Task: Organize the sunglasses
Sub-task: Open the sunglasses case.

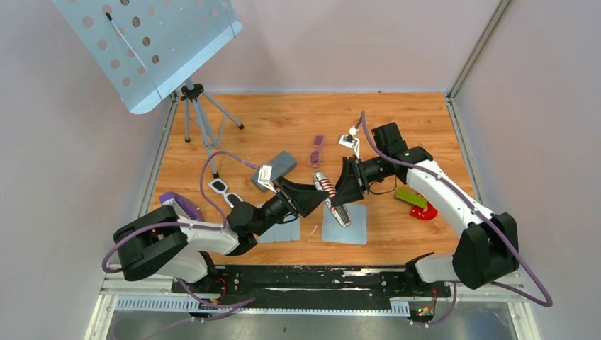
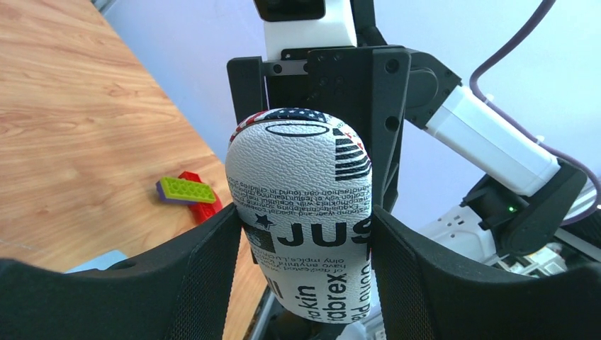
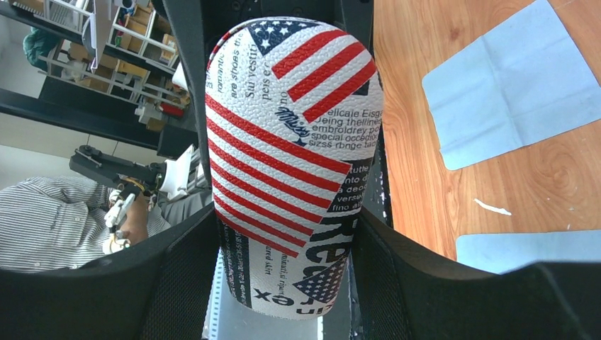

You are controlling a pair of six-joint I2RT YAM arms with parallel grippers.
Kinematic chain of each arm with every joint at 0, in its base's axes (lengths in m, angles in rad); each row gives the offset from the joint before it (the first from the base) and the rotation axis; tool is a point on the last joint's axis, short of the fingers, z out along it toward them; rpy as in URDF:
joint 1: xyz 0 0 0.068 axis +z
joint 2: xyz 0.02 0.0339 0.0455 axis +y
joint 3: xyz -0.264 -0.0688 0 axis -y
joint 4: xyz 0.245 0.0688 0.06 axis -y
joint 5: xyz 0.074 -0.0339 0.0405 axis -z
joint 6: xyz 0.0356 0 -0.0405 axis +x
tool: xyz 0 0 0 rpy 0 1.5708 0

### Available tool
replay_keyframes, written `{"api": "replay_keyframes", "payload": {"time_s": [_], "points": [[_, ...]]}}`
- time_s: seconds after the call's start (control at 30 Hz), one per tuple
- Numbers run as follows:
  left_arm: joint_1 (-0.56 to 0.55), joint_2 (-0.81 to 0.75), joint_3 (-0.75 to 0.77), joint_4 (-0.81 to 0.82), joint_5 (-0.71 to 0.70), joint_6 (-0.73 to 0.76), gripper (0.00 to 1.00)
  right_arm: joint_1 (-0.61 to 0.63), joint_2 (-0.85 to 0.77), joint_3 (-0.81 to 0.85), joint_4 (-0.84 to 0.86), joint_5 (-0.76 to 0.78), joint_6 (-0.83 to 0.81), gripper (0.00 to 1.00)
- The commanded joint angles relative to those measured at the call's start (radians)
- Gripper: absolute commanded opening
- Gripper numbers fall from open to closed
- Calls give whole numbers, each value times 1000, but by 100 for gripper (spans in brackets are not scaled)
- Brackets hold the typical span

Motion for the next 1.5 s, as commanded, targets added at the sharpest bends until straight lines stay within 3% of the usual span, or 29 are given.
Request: {"api": "replay_keyframes", "payload": {"time_s": [0.0, 0.07, 0.17, 0.43, 0.83, 0.97, 1.23, 1.33, 1.47], "points": [[9, 71, -40, 83, 36, -1, 54, -13, -47, -20, 80, -98, 84, 0], [9, 102, -39, 77, 58, 14, 52, -22, -67, -44, 178, -84, 183, 0], [8, 137, -43, 38, 69, 17, 47, -34, -109, -128, 541, -95, 497, 0], [9, 133, -63, -120, -23, 41, 45, -49, -134, -170, 668, -77, 635, 0], [9, 49, -94, -246, -90, 59, 47, -95, -95, -339, 1287, -14, 1139, 0], [8, 49, -78, -280, -90, 68, 48, -95, -100, -353, 1274, -4, 1127, 0], [9, 70, 54, -629, -220, -25, 46, -92, -127, -360, 1256, -2, 1113, 0], [9, 100, 37, -514, -229, -43, 41, -90, -136, -359, 1130, -2, 1027, 0], [9, 142, 9, -322, -186, -11, 35, -87, -138, -318, 823, 8, 786, 0]]}}
